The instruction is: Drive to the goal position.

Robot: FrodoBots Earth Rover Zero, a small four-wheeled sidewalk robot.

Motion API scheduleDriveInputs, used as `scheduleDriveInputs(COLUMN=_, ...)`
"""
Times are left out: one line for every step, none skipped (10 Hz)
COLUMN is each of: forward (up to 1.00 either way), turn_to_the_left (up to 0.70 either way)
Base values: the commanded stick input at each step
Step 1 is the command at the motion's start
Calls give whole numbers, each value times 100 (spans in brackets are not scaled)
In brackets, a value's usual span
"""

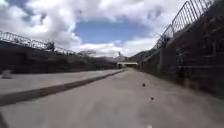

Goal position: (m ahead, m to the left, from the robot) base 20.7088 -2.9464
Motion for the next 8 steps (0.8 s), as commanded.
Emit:
scheduleDriveInputs(forward=100, turn_to_the_left=0)
scheduleDriveInputs(forward=100, turn_to_the_left=-1)
scheduleDriveInputs(forward=100, turn_to_the_left=-6)
scheduleDriveInputs(forward=100, turn_to_the_left=-10)
scheduleDriveInputs(forward=100, turn_to_the_left=-15)
scheduleDriveInputs(forward=100, turn_to_the_left=-19)
scheduleDriveInputs(forward=100, turn_to_the_left=-24)
scheduleDriveInputs(forward=100, turn_to_the_left=-27)
